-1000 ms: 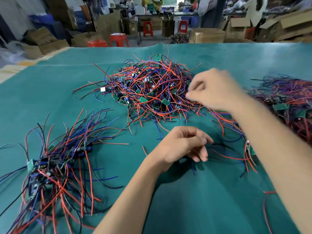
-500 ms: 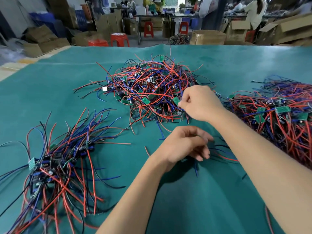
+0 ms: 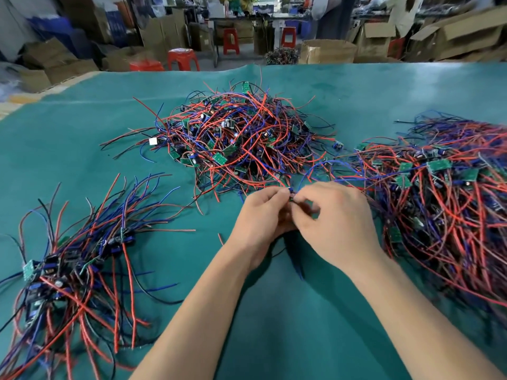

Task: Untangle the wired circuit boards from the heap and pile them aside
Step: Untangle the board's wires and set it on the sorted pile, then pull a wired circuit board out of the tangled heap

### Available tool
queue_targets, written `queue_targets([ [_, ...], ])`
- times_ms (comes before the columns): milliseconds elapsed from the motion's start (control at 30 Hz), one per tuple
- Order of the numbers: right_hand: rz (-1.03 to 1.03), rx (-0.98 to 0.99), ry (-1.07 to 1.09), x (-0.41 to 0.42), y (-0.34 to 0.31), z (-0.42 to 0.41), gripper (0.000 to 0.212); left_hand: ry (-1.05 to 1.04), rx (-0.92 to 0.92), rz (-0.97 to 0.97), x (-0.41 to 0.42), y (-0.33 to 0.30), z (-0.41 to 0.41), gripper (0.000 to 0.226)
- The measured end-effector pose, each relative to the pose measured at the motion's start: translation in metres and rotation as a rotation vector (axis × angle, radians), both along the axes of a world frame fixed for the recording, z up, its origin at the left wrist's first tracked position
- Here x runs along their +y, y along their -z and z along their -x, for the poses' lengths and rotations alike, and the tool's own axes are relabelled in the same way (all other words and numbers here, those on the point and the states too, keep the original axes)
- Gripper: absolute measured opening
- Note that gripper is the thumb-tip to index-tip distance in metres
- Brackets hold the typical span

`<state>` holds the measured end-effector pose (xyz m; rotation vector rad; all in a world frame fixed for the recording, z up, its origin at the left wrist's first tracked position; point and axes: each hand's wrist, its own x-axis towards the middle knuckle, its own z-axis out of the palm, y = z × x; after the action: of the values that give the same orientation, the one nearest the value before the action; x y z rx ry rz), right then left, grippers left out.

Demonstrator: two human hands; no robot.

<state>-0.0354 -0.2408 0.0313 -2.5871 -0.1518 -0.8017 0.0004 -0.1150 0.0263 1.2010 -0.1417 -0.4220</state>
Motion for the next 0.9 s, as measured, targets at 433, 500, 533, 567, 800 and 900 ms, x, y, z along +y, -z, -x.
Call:
queue_targets([
  [433, -0.623, 0.132, -0.187, -0.011, -0.004, -0.003, 0.025, 0.032, 0.017, 0.001, 0.003, -0.003, -0.002, 0.028],
  [500, -0.674, 0.151, -0.246, -0.011, -0.005, -0.002, 0.030, 0.035, 0.010, -0.006, 0.004, -0.003, -0.002, 0.029],
  [533, -0.675, 0.173, -0.245, -0.010, -0.004, -0.002, 0.032, 0.036, 0.012, -0.008, 0.005, -0.003, -0.003, 0.030],
  [567, -0.663, 0.201, -0.232, -0.010, -0.004, -0.002, 0.033, 0.035, 0.015, -0.011, 0.005, -0.003, -0.003, 0.029],
  [800, -0.732, 0.269, -0.211, -0.011, -0.005, -0.002, 0.008, 0.064, 0.008, -0.003, 0.004, -0.001, -0.002, 0.026],
  [900, -0.779, 0.228, -0.176, -0.015, -0.001, -0.004, 0.010, 0.132, 0.003, 0.008, 0.005, -0.002, -0.002, 0.023],
])
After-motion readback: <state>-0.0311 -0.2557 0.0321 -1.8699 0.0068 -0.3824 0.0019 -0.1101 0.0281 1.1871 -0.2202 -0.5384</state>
